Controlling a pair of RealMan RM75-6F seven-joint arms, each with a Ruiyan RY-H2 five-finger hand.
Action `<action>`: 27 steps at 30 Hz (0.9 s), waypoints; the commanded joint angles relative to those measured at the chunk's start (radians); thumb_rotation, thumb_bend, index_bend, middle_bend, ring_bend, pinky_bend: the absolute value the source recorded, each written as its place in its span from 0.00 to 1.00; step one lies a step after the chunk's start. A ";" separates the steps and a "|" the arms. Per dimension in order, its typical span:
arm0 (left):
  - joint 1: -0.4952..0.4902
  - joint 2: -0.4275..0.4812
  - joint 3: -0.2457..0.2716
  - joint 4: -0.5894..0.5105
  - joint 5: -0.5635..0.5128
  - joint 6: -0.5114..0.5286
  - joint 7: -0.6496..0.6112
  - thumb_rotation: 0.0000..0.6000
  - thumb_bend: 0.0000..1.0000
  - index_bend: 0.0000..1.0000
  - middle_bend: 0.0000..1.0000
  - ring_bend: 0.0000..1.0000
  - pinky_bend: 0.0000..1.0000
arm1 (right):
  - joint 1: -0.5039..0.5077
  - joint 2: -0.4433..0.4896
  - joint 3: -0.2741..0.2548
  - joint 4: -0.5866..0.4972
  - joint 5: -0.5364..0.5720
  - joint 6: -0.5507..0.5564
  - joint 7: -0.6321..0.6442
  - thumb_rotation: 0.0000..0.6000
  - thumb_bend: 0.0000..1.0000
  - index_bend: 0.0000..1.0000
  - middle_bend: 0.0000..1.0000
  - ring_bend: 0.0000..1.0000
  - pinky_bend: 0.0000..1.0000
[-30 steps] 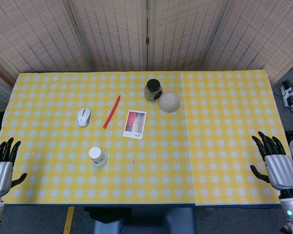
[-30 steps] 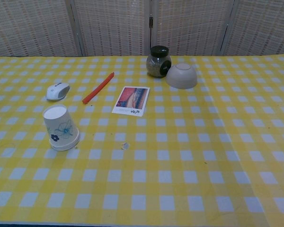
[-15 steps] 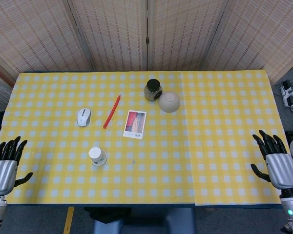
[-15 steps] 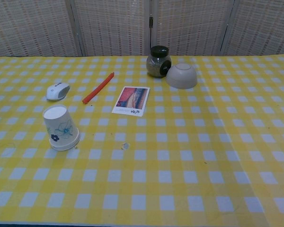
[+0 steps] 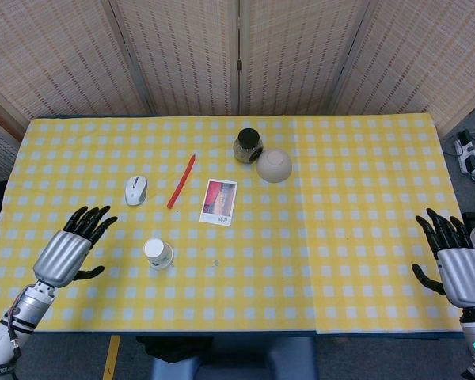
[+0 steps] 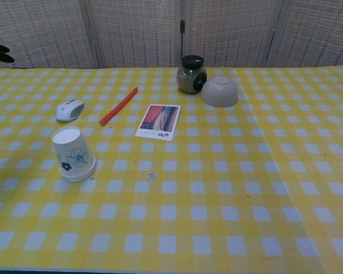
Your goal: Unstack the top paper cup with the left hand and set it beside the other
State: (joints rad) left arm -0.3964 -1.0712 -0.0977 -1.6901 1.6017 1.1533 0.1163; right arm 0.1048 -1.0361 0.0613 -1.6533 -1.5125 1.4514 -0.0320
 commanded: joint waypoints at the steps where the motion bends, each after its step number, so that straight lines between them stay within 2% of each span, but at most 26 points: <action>1: -0.106 0.009 -0.015 -0.017 -0.027 -0.144 -0.021 1.00 0.23 0.14 0.04 0.02 0.00 | -0.004 0.005 0.002 -0.004 0.003 0.006 -0.002 1.00 0.34 0.00 0.00 0.08 0.00; 4: -0.154 -0.002 -0.020 -0.015 -0.057 -0.218 -0.020 1.00 0.26 0.15 0.04 0.02 0.00 | -0.010 0.008 0.009 -0.006 0.009 0.023 -0.015 1.00 0.34 0.00 0.00 0.08 0.00; 14: -0.259 -0.056 -0.026 0.014 -0.164 -0.367 -0.007 1.00 0.35 0.18 0.04 0.02 0.00 | -0.011 0.015 0.024 -0.018 0.030 0.030 -0.031 1.00 0.34 0.00 0.00 0.08 0.00; 27: -0.301 -0.101 0.000 0.025 -0.236 -0.415 0.001 1.00 0.36 0.20 0.04 0.02 0.00 | -0.009 0.010 0.026 -0.001 0.032 0.025 -0.012 1.00 0.34 0.00 0.00 0.08 0.00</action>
State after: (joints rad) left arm -0.6939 -1.1667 -0.0986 -1.6690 1.3694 0.7401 0.1217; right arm 0.0963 -1.0261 0.0859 -1.6548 -1.4811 1.4743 -0.0428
